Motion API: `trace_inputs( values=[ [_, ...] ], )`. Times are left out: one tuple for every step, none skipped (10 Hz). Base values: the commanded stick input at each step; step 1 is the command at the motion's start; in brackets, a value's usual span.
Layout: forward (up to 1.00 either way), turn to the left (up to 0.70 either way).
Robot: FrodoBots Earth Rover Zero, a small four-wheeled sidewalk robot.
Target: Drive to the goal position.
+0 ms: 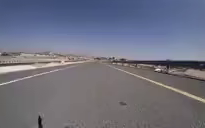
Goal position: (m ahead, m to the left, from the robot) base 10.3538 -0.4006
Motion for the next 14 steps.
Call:
trace_inputs(
  values=[
    [1.0, 0.22],
    [1.0, 0.2],
    [1.0, 0.08],
    [1.0, 0.0],
    [1.0, 0.0],
    [1.0, 0.0],
    [1.0, 0.0],
    [1.0, 0.0],
    [1.0, 0.0],
    [1.0, 0.0],
    [1.0, 0.0],
    [1.0, 0.0],
    [1.0, 0.0],
    [1.0, 0.0]
  ],
)
